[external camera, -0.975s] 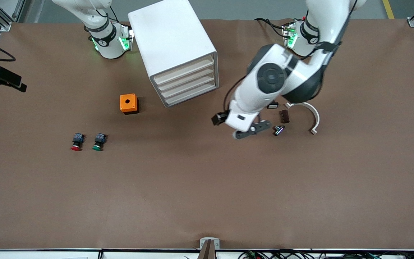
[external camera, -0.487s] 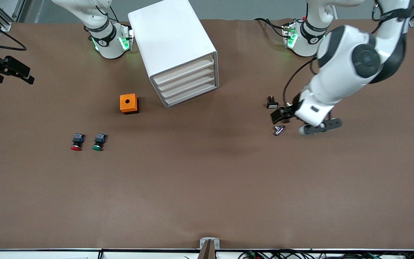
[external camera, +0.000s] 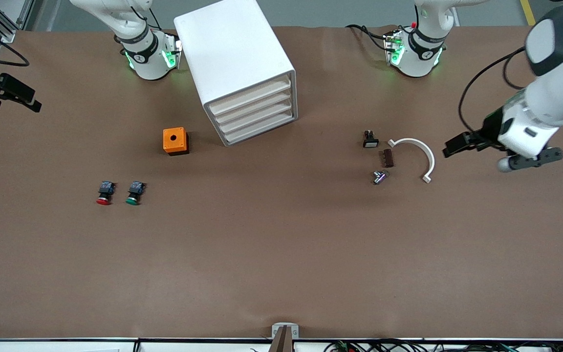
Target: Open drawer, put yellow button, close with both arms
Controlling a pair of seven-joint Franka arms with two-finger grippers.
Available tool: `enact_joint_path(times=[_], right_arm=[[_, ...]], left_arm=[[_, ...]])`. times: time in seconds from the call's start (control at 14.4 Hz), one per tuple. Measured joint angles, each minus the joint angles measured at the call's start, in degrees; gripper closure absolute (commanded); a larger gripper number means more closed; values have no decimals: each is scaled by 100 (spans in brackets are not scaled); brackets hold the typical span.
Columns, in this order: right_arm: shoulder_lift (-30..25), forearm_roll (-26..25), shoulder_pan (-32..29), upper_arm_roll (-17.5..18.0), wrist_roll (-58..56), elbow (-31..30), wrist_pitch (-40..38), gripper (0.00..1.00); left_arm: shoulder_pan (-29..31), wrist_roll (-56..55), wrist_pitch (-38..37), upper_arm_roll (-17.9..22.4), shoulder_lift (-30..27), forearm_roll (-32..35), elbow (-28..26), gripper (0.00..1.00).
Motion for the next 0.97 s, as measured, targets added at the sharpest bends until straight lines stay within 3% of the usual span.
enact_joint_path(times=[0.56, 0.97], right_arm=[[-6, 7, 55, -4, -10, -1, 41, 0], [-29, 6, 78, -4, -10, -1, 40, 0]], left_arm=[[325, 222, -320, 2, -53, 13, 691, 0], [216, 520, -467, 158, -155, 356, 786, 0]])
